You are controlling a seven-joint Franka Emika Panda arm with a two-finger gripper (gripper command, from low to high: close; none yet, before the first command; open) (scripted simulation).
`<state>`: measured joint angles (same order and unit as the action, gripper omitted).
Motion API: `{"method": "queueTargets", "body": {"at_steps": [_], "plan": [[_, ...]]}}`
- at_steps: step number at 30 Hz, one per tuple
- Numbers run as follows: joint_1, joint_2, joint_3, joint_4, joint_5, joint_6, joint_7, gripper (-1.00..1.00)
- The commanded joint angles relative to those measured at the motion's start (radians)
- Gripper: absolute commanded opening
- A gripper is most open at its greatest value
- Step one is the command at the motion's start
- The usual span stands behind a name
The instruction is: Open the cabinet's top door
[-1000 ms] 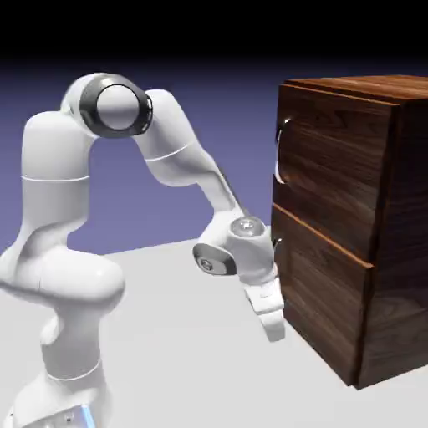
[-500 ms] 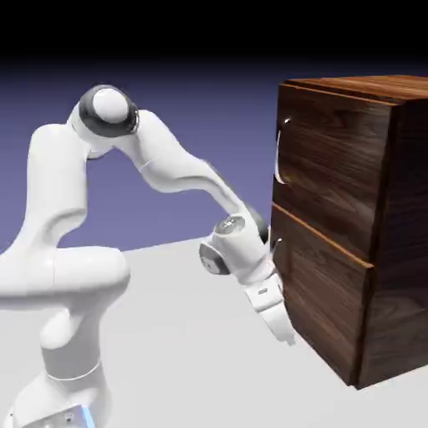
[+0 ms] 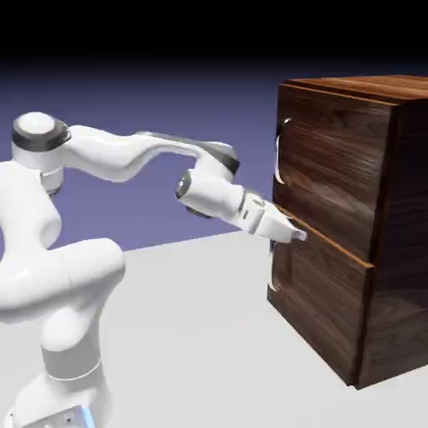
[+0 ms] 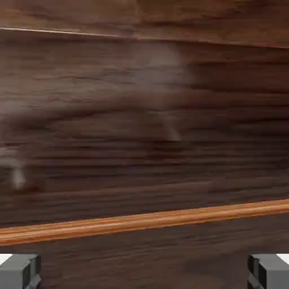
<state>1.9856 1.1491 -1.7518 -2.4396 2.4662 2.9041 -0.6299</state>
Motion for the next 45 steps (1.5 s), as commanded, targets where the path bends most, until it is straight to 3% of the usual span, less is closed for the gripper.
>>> {"method": "queueTargets", "body": {"at_steps": [1,6,11,12,31,39,45], "plan": [[0.035,0.030,-0.031,0.007,0.044,-0.002,-0.024,0.00],[0.170,0.148,-0.151,0.032,0.212,-0.011,-0.118,0.00],[0.001,0.130,-0.098,0.155,0.238,-0.052,-0.117,0.00],[0.001,0.130,-0.098,0.155,0.238,-0.052,-0.117,-1.00],[0.472,0.199,-0.573,-0.470,-0.058,-0.703,-0.232,-1.00],[0.475,0.224,-0.863,-0.597,-0.338,-0.987,-0.269,-1.00],[0.365,0.225,-0.996,-0.627,-0.485,-1.205,-0.283,-1.00]]}}
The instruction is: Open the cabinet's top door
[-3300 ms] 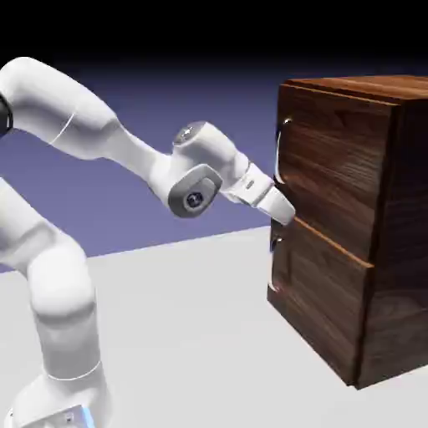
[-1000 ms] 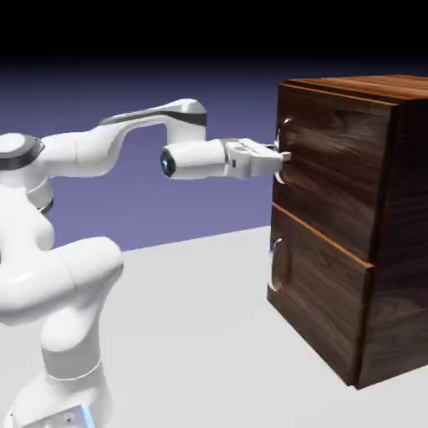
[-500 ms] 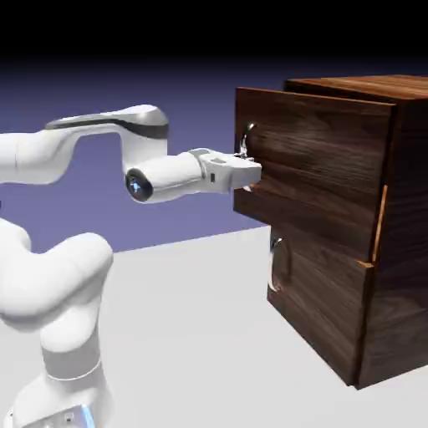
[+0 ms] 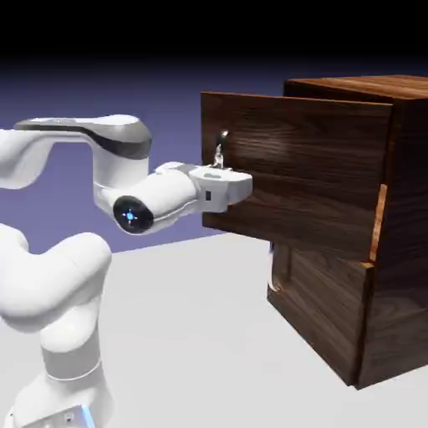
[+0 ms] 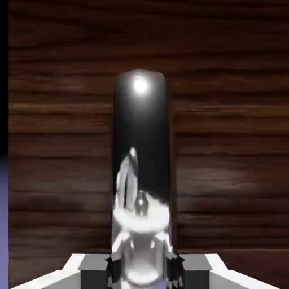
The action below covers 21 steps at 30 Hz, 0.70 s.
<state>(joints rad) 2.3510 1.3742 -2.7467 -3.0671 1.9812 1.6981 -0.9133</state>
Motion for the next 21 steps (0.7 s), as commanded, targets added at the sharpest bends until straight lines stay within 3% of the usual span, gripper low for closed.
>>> {"method": "queueTargets", "body": {"at_steps": [1,7,14,21], "plan": [[-0.036,0.016,0.017,-0.003,0.014,-0.036,0.013,-1.00],[-0.211,-0.027,-0.052,0.004,-0.089,-0.283,-0.023,-1.00],[-0.465,0.060,0.077,-0.007,0.025,-0.543,0.044,-1.00],[-0.629,-0.186,-0.021,0.090,-0.233,-0.775,-0.161,-1.00]]}}
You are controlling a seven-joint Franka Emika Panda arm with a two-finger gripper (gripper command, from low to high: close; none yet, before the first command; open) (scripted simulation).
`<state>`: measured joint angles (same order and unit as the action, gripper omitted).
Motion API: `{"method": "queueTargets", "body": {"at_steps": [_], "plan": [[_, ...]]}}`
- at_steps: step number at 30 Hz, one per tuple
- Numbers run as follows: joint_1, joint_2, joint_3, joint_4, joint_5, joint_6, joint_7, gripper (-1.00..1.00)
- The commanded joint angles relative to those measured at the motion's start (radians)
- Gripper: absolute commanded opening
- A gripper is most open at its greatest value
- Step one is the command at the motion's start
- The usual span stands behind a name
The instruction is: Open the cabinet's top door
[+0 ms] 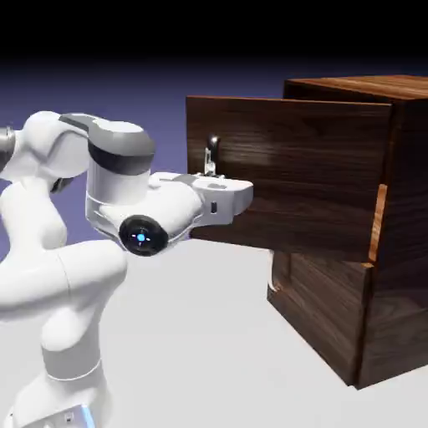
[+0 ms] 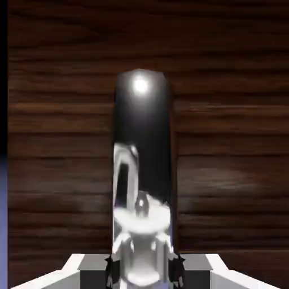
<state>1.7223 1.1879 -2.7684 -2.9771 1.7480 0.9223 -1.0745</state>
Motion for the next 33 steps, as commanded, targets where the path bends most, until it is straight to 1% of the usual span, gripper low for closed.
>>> {"method": "queueTargets", "body": {"at_steps": [1,8,17,25,31,32,33], "plan": [[-0.017,-0.036,-0.007,0.018,-0.036,-0.022,-0.030,-1.00],[-0.100,-0.290,-0.035,0.162,-0.279,-0.130,-0.231,-1.00],[-0.134,-0.616,-0.039,0.393,-0.557,-0.188,-0.433,-1.00],[-0.126,-0.906,-0.026,0.649,-0.766,-0.229,-0.537,-1.00],[-0.106,-1.116,-0.005,0.865,-0.893,-0.275,-0.569,-1.00],[-0.105,-1.128,-0.004,0.878,-0.900,-0.278,-0.569,-1.00],[-0.105,-1.128,-0.004,0.878,-0.900,-0.278,-0.569,1.00]]}}
